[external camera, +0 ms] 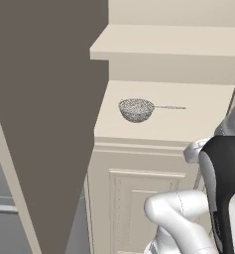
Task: Open the cabinet and setup a tea strainer by placing it in the bowl upright.
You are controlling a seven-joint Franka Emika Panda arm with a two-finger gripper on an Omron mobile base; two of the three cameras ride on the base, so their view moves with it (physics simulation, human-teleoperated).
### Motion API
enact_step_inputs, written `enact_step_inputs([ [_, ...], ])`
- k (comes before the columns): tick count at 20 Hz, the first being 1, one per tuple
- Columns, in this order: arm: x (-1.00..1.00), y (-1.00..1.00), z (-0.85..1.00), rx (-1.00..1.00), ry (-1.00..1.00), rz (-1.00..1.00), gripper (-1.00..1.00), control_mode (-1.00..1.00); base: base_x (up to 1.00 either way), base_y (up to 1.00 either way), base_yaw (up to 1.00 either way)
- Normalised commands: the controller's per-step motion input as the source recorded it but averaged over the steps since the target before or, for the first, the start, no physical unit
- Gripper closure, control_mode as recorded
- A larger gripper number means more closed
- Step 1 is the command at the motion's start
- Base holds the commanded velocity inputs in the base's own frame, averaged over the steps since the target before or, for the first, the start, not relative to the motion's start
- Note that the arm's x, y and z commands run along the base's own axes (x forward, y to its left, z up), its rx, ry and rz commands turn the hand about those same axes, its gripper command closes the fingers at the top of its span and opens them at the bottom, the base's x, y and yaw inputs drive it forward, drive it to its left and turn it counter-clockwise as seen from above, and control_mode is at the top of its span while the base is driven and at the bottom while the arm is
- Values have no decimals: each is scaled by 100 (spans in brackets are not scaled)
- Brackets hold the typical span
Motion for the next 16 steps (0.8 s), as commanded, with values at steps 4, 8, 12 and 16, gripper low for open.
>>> enact_step_inputs([
  [4, 68, 0, 0, 0, -1, 2, -100, -100, 0, 0, 0],
  [8, 68, 0, -25, 0, -8, 5, -100, -100, 0, 0, 0],
  [12, 93, -4, -34, 0, -2, 15, -100, -100, 0, 0, 0],
  [16, 99, -12, -17, 0, -3, 24, -100, -100, 0, 0, 0],
])
